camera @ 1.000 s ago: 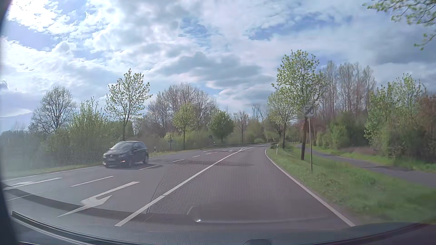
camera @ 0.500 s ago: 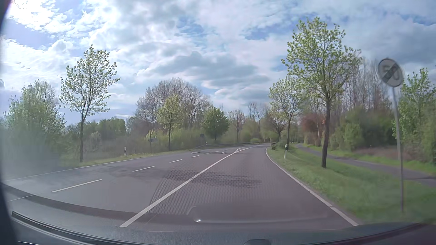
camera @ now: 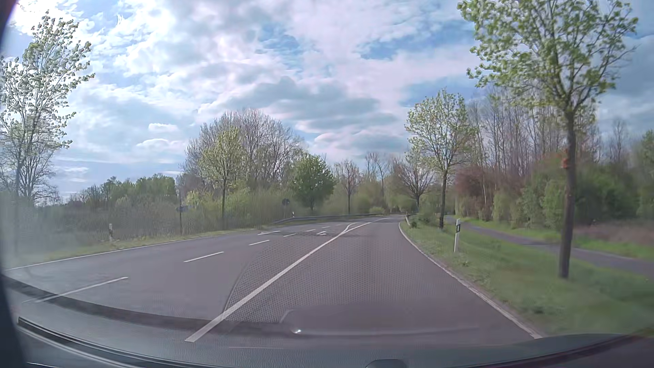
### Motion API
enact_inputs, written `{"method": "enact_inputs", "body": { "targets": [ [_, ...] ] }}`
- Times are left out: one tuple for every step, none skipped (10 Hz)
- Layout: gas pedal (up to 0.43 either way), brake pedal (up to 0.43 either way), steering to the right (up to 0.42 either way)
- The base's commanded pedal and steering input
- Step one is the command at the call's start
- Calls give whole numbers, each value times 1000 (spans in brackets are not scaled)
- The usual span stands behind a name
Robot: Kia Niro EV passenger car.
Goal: Follow the waypoints while adhering to traffic rules and regulations
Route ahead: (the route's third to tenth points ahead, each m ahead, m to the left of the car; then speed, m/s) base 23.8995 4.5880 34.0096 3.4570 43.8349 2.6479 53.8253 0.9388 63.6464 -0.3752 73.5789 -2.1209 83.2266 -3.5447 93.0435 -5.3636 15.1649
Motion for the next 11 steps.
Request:
{"method": "enact_inputs", "body": {
  "targets": [
    [228, 0, 13],
    [228, 0, 13],
    [228, 0, 12],
    [228, 0, 12],
    [228, 0, 12],
    [228, 0, 12],
    [228, 0, 12],
    [228, 0, 12],
    [228, 0, 12],
    [228, 0, 12],
    [228, 0, 12]
  ]
}}
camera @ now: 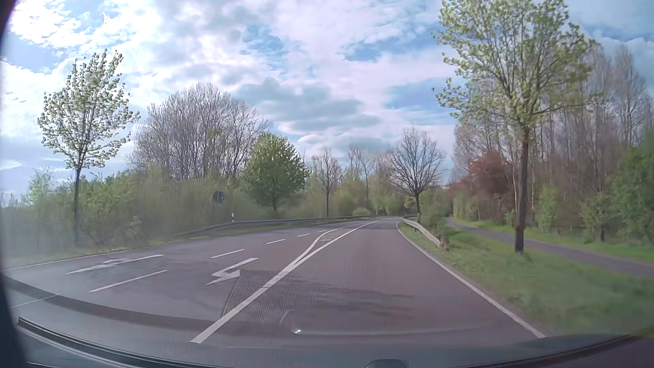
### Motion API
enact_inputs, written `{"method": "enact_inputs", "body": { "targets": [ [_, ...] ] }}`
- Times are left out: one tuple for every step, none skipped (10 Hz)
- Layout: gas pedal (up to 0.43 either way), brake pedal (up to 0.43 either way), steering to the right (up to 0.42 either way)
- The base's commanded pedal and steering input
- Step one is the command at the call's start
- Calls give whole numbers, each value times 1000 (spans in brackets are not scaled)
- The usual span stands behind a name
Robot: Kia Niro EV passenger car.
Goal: Follow the waypoints while adhering to traffic rules and regulations
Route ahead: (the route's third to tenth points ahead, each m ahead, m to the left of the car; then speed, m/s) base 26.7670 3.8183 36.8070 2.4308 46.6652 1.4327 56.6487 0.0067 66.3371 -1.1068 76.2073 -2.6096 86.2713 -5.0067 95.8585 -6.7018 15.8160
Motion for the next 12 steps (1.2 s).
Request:
{"method": "enact_inputs", "body": {
  "targets": [
    [228, 0, 12],
    [228, 0, 12],
    [228, 0, 12],
    [228, 0, 11],
    [228, 0, 11],
    [228, 0, 11],
    [228, 0, 11],
    [228, 0, 11],
    [228, 0, 11],
    [228, 0, 11],
    [228, 0, 11],
    [228, 0, 11]
  ]
}}
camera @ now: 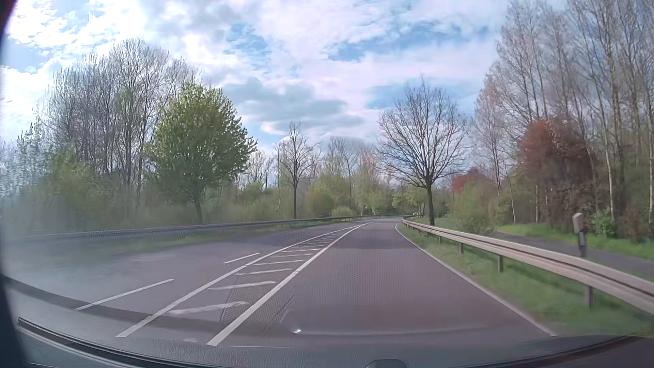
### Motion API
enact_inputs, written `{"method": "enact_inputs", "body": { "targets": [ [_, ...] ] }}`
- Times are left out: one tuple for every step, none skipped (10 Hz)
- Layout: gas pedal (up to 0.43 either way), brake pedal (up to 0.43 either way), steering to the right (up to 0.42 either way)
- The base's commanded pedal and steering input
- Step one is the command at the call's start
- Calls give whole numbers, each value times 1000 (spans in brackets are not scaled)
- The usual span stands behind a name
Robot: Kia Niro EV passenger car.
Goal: Follow the waypoints while adhering to traffic rules and regulations
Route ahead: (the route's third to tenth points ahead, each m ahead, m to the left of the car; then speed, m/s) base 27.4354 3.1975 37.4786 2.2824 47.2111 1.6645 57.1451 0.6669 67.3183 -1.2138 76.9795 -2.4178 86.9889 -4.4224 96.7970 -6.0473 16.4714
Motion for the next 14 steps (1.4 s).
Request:
{"method": "enact_inputs", "body": {
  "targets": [
    [228, 0, 11],
    [228, 0, 11],
    [228, 0, 11],
    [228, 0, 11],
    [228, 0, 11],
    [228, 0, 13],
    [228, 0, 14],
    [228, 0, 14],
    [228, 0, 13],
    [228, 0, 13],
    [228, 0, 14],
    [228, 0, 14],
    [228, 0, 14],
    [228, 0, 13]
  ]
}}
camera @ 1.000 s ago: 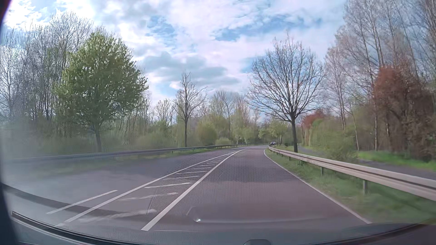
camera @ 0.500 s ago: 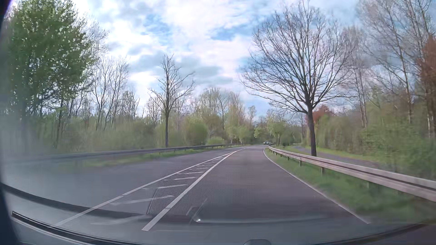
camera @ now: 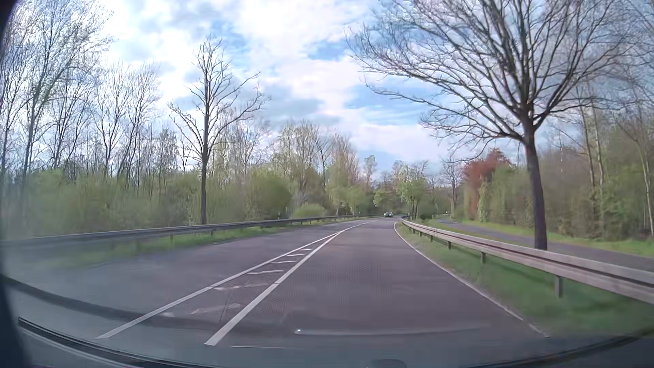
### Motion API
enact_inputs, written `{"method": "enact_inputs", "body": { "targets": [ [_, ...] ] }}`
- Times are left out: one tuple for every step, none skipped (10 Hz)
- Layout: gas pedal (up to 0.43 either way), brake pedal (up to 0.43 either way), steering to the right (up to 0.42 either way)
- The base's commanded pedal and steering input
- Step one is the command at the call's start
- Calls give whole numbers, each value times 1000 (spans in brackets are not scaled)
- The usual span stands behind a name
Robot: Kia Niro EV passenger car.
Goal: Follow the waypoints while adhering to traffic rules and regulations
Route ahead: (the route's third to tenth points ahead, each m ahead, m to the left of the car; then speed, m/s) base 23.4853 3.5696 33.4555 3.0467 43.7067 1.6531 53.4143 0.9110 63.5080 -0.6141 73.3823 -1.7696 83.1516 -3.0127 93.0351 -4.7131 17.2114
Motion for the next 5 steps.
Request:
{"method": "enact_inputs", "body": {
  "targets": [
    [228, 0, 13],
    [228, 0, 13],
    [228, 0, 13],
    [228, 0, 13],
    [228, 0, 12]
  ]
}}
